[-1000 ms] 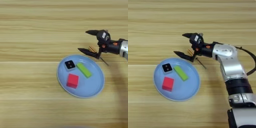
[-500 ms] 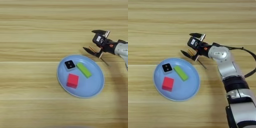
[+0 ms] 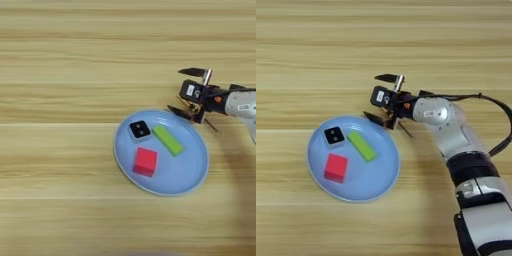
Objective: Move the objects on the table
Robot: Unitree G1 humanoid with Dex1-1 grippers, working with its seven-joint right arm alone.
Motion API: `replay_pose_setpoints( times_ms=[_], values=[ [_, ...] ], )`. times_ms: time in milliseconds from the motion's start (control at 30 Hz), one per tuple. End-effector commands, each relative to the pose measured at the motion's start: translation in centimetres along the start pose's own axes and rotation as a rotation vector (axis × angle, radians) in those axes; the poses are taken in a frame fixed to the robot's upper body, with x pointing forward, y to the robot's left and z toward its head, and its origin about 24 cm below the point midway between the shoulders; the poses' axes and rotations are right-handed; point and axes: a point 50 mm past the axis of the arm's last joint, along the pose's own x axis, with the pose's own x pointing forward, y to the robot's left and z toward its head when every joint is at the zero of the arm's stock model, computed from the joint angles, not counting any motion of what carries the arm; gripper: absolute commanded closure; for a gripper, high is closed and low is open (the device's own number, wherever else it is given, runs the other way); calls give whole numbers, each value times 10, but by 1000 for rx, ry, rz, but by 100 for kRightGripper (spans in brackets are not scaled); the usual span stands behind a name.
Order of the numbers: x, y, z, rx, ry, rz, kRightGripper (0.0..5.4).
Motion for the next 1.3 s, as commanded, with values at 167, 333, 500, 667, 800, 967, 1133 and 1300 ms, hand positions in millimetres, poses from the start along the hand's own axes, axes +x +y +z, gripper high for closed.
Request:
replay_pose_setpoints(
  times_ms=[167,333,500,667,800,967,1133,1300],
  values=[
    [-12,-26,8,-89,-2,-43,5],
    [-13,-22,5,-74,0,1,5],
    [-16,-17,6,-40,-29,59,5],
    [-17,-16,9,-14,-51,70,5],
    [-19,-14,14,18,-93,93,5],
    [-22,-11,22,53,-142,124,5],
    [-24,-6,25,60,-159,155,5],
    [-29,3,25,36,-170,237,5]
  ],
)
